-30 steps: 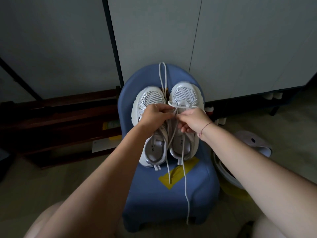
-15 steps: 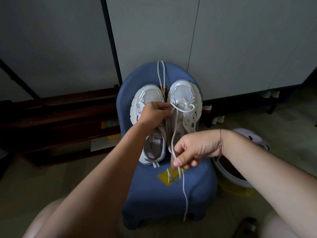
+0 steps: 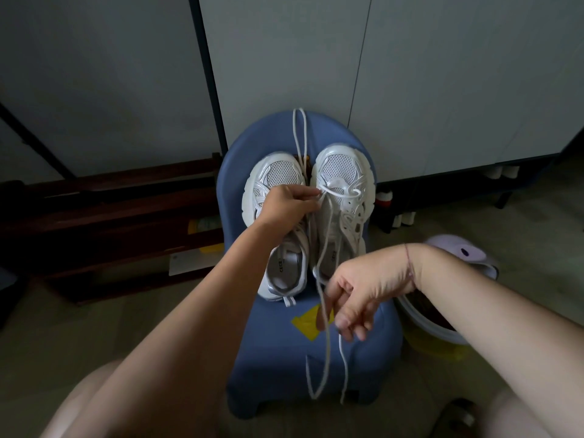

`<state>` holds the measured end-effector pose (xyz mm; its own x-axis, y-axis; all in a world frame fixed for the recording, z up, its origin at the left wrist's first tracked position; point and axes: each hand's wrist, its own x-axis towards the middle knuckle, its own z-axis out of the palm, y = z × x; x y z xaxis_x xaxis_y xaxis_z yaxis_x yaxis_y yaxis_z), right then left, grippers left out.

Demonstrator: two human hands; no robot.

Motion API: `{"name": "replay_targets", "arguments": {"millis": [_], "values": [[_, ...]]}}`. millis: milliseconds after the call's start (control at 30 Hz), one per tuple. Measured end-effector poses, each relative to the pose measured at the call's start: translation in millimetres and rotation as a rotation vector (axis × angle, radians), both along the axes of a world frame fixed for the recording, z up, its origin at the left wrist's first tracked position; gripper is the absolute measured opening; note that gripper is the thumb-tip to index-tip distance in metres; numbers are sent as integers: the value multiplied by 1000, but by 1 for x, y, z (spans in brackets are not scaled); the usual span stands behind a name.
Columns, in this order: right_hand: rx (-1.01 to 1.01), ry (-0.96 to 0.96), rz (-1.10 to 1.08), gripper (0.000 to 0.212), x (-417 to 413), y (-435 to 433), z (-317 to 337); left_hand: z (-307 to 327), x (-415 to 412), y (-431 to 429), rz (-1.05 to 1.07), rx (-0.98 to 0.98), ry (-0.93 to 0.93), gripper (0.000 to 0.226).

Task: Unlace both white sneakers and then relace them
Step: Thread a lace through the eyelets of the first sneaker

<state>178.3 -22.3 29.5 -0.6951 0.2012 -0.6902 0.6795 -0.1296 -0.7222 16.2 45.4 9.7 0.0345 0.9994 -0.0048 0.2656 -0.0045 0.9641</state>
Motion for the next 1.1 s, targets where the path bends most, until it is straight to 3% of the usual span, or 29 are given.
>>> {"name": "replay_targets", "arguments": {"millis": [100,233,300,500,767,967,1100], "values": [[140,-119,-276,17,1,2,-6,0,0,0,1,2,-2,32],[284,219,-897,6,5,19,-2,0,0,0,4,12,22,31],[339,328,-1072,12,2,24,0,0,0,0,2,17,38,31],[434,307,-1096,12,-26,32,-7,1,0,-1,0,20,28,29],[318,333,-1254,21,-29,42,-12,1,1,-2,0,27,26,29],[372,94,-875,23,-23,21,-7,1,2,-1,11,17,17,28],[371,48,-820,19,-22,13,-9,1,2,-1,17,12,23,29]]}}
